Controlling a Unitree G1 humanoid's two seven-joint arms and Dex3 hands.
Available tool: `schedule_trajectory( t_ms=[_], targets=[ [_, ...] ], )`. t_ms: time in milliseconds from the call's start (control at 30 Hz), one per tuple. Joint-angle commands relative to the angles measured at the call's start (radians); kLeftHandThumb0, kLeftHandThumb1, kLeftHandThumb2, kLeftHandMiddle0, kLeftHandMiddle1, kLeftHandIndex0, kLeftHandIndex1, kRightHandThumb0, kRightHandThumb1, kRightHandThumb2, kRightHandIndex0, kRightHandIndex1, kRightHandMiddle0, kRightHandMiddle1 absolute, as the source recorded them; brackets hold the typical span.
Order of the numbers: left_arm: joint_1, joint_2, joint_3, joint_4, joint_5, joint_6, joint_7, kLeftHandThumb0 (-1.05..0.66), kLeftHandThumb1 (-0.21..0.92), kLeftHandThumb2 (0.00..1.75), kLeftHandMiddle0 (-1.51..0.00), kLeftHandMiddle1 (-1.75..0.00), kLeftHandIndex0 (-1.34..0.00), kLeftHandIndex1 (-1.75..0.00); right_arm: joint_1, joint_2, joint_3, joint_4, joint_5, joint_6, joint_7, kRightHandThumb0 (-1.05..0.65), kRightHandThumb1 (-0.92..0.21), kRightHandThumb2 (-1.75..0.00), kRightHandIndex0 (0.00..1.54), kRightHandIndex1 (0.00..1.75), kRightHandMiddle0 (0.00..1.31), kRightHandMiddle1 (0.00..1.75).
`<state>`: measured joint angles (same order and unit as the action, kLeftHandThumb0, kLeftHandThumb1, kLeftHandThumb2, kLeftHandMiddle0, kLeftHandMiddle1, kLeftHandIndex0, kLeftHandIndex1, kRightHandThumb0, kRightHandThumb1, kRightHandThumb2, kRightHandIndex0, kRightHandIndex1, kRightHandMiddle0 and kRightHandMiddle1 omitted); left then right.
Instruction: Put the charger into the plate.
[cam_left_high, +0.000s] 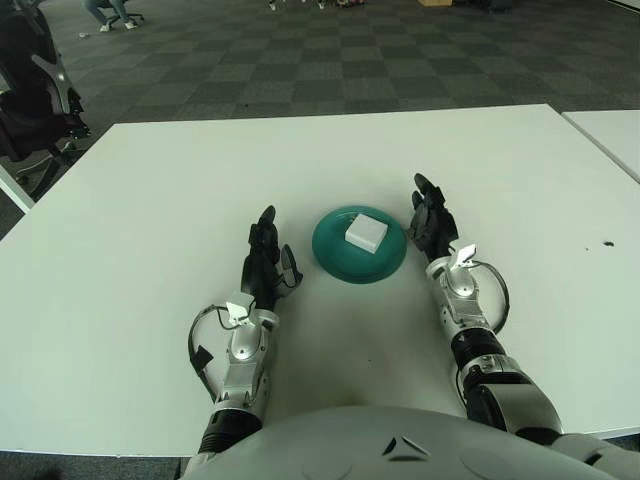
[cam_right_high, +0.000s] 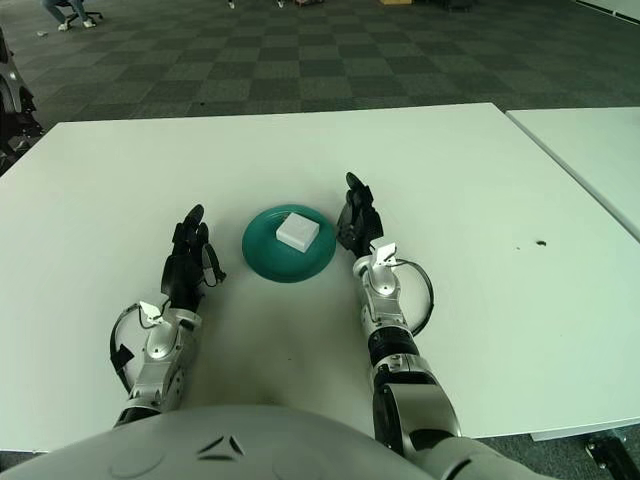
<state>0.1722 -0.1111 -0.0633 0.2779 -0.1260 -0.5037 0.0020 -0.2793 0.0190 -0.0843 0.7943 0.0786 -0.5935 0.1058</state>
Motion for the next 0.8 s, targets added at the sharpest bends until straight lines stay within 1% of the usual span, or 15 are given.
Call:
schedule_trajectory(
  t_ms=[0, 133, 167, 267, 467, 767],
  targets=[
    [0.057, -0.023, 0.015, 0.071, 0.006, -0.019, 0.003, -0.86, 0.92, 1.08, -0.08, 0.00, 0.00, -0.34, 0.142, 0.012, -0.003, 0.064, 0.004, 0.035, 0.010, -0.96, -0.92, -1.05, 0.00, 0.00, 0.00, 0.17],
    [0.061, -0.026, 0.013, 0.065, 0.017, -0.025, 0.011, -0.86, 0.92, 1.09, -0.07, 0.00, 0.00, -0.32, 0.160, 0.004, -0.003, 0.039, 0.006, 0.047, 0.022, -0.95, -0.92, -1.06, 0.00, 0.00, 0.00, 0.16],
    [0.064, -0.027, 0.012, 0.062, 0.020, -0.024, 0.013, -0.86, 0.92, 1.09, -0.07, 0.00, 0.00, -0.32, 0.183, 0.002, 0.002, -0.021, 0.007, 0.066, 0.024, -0.94, -0.92, -1.06, 0.00, 0.00, 0.00, 0.16],
    [0.069, -0.031, 0.009, 0.053, 0.024, -0.021, 0.017, -0.86, 0.92, 1.10, -0.07, 0.00, 0.00, -0.31, 0.231, -0.001, 0.013, -0.146, 0.004, 0.111, 0.022, -0.94, -0.92, -1.06, 0.00, 0.00, 0.00, 0.15],
    [0.082, -0.039, -0.002, 0.036, 0.032, -0.013, 0.026, -0.84, 0.92, 1.10, -0.07, 0.00, 0.00, -0.30, 0.268, -0.004, 0.022, -0.208, -0.011, 0.136, 0.012, -0.90, -0.92, -1.07, 0.00, 0.00, 0.00, 0.15],
    [0.089, -0.047, -0.008, 0.034, 0.042, -0.012, 0.038, -0.84, 0.92, 1.07, -0.07, 0.00, 0.00, -0.32, 0.319, -0.011, 0.037, -0.293, -0.014, 0.221, 0.015, -0.89, -0.92, -1.07, 0.00, 0.00, 0.00, 0.17]
  ],
)
